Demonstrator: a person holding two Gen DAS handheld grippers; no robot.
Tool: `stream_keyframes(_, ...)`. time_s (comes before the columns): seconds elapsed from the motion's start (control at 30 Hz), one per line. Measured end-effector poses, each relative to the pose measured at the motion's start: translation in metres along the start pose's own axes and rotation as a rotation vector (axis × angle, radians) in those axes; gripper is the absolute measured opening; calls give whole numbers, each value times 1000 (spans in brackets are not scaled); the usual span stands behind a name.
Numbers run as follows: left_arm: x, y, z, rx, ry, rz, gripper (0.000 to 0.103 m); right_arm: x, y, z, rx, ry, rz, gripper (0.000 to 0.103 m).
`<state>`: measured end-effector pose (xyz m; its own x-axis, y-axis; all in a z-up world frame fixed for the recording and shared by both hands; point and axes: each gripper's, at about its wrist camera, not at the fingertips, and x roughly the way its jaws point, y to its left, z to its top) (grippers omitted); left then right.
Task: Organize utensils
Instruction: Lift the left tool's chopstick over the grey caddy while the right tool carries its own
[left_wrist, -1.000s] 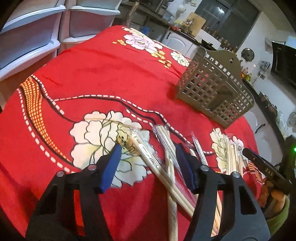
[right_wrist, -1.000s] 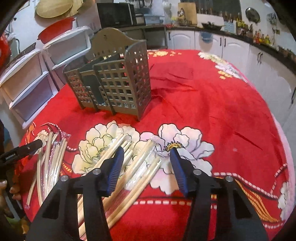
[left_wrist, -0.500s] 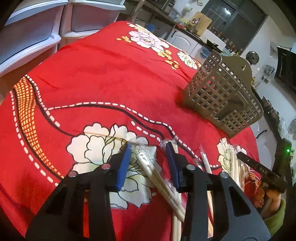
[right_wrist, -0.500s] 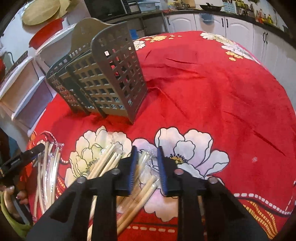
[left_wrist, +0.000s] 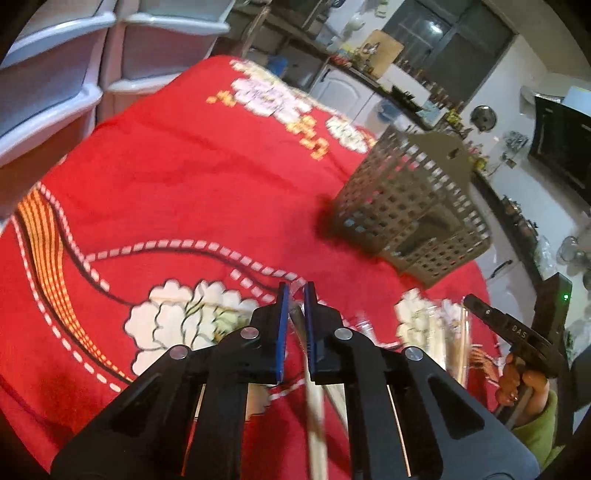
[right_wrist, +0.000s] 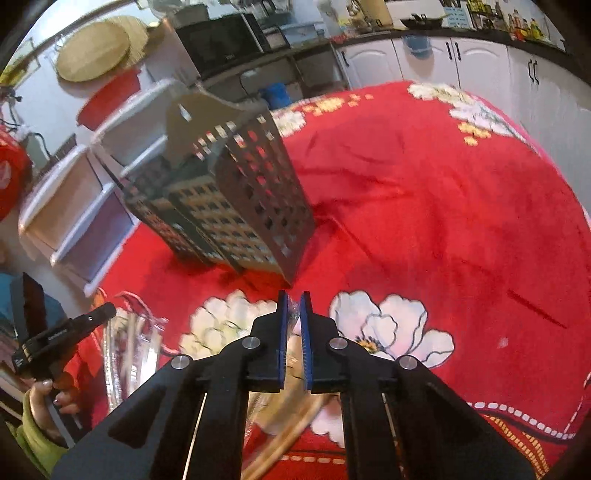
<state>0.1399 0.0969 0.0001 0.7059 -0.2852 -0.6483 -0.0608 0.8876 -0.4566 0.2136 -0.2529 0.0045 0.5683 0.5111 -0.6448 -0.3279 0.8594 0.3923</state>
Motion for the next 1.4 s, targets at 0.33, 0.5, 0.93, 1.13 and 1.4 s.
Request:
stream_keyframes(0.33, -39, -48, 38, 113, -102, -91, 2, -52, 40, 26, -99, -132, 63, 6)
stream_keyframes(0.5, -53, -71, 53, 172, -142, -122, 1, -73, 59, 32, -149, -195, 84, 5)
stream_keyframes(0.93, -68, -108, 81, 258, -209, -175, 1, -103, 92, 56, -232, -310, 102, 5)
stream_keyframes(1.13, -76, -123, 96, 286, -237, -188, 1, -115, 103, 74, -257, -360, 113, 5)
stream_keyframes(1.4, -87, -148, 129, 320, -288, -205, 1, -126, 112, 107, -265, -418, 124, 5)
